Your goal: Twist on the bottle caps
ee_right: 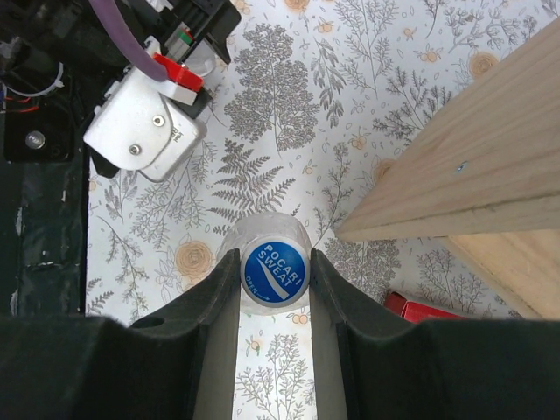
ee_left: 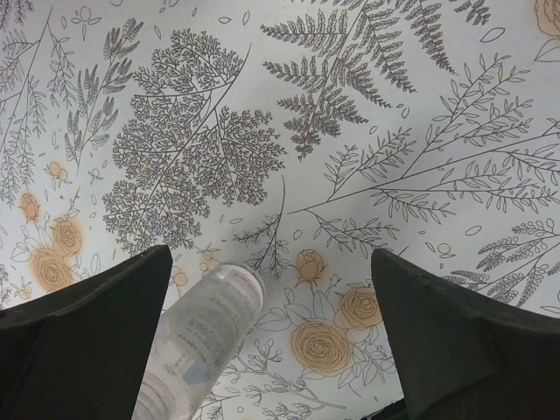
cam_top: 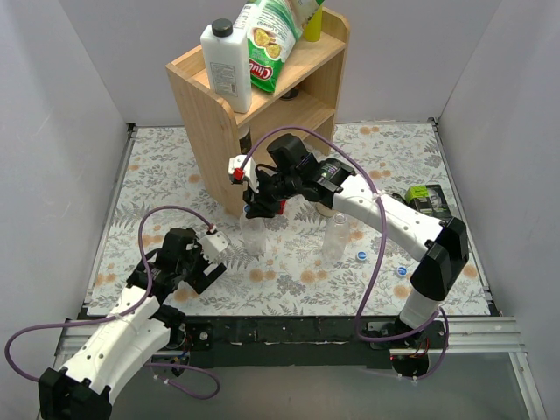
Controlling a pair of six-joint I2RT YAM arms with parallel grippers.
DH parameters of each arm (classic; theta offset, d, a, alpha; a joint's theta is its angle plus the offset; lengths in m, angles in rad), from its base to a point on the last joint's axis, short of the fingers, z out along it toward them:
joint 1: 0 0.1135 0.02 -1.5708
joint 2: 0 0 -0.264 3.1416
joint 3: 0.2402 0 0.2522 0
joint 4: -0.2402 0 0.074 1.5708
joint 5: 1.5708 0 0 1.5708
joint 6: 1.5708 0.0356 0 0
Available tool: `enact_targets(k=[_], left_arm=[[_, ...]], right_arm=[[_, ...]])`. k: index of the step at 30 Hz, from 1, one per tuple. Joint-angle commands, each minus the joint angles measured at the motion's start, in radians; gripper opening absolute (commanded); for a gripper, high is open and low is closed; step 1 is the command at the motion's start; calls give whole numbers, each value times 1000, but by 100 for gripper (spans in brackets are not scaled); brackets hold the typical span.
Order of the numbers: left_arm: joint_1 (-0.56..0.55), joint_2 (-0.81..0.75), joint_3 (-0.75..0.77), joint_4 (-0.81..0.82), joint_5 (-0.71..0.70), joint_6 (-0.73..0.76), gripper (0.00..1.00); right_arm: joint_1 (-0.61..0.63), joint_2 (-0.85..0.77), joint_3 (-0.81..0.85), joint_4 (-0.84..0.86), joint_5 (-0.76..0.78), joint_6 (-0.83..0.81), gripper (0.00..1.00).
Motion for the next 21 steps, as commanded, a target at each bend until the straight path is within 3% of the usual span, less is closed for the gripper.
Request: enact_targets(k=[1, 21], left_arm=[[9, -16, -8, 11, 13, -16, 98], [12, -28, -20, 37, 76, -13, 98]], right_arm=[[-1, -3, -20, 69, 31, -5, 1], [-3, 43, -6, 104, 39, -26, 2]])
